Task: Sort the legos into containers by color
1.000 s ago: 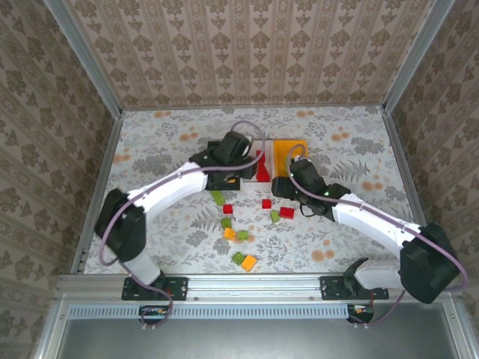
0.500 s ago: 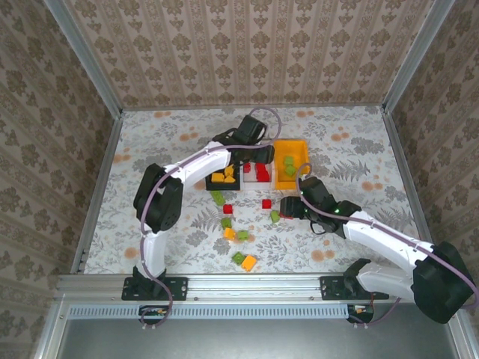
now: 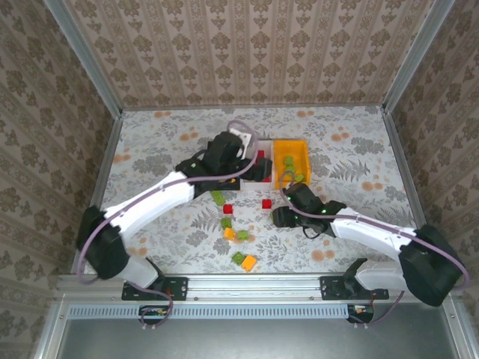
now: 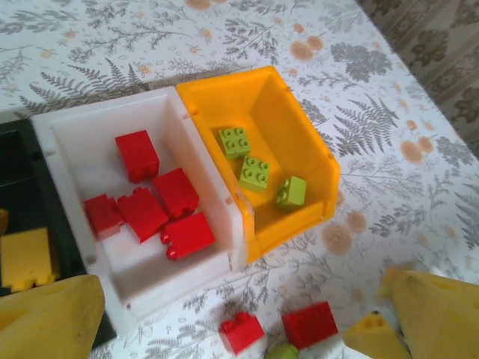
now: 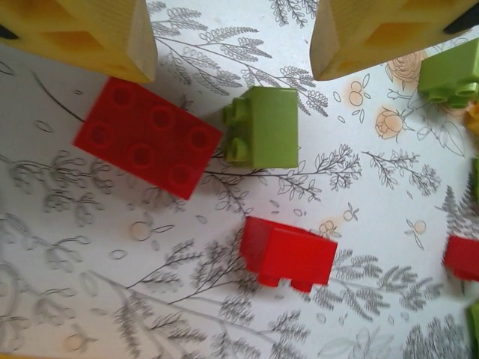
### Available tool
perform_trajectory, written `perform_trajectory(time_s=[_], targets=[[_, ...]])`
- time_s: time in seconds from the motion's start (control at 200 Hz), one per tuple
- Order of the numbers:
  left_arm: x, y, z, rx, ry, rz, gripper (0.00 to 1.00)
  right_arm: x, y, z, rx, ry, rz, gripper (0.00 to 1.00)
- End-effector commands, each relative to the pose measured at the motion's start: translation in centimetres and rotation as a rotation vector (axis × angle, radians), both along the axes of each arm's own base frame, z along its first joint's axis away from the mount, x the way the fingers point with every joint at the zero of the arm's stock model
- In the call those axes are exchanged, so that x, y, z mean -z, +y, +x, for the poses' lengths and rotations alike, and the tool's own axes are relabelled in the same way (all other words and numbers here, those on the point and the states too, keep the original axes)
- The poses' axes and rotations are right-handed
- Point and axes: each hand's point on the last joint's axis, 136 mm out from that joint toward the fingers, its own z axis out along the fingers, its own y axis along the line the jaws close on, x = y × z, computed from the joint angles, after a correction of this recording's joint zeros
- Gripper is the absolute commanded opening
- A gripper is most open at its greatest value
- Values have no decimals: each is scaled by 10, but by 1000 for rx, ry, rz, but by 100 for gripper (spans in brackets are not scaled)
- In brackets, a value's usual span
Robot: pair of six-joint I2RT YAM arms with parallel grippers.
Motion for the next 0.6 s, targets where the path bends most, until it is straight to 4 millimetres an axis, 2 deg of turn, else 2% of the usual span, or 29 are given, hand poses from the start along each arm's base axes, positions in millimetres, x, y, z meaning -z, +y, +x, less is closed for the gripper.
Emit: perform_trajectory(time_s=[0.0,0.18,0.19,0.31,0.43,0.595], targets=[[25,35,-14,-103,18,21,100,-8,16,12,-33,-41,-1,53],[56,96,-43,-228,28,75,100,-6,22,21,-34,-47,-34,48],[57,99,-44,-234,29,77,100,1,22,21,-37,-30,-51,48],[76,129,-58,-308,46,83,100,8,25,22,-45,-10,-77,46],[88,147,-65,-354,60,83,100,18,23,21,-34,15,-125,45],[92,154,-68,-368,67,83,100,29,22,21,-21,39,-157,38]])
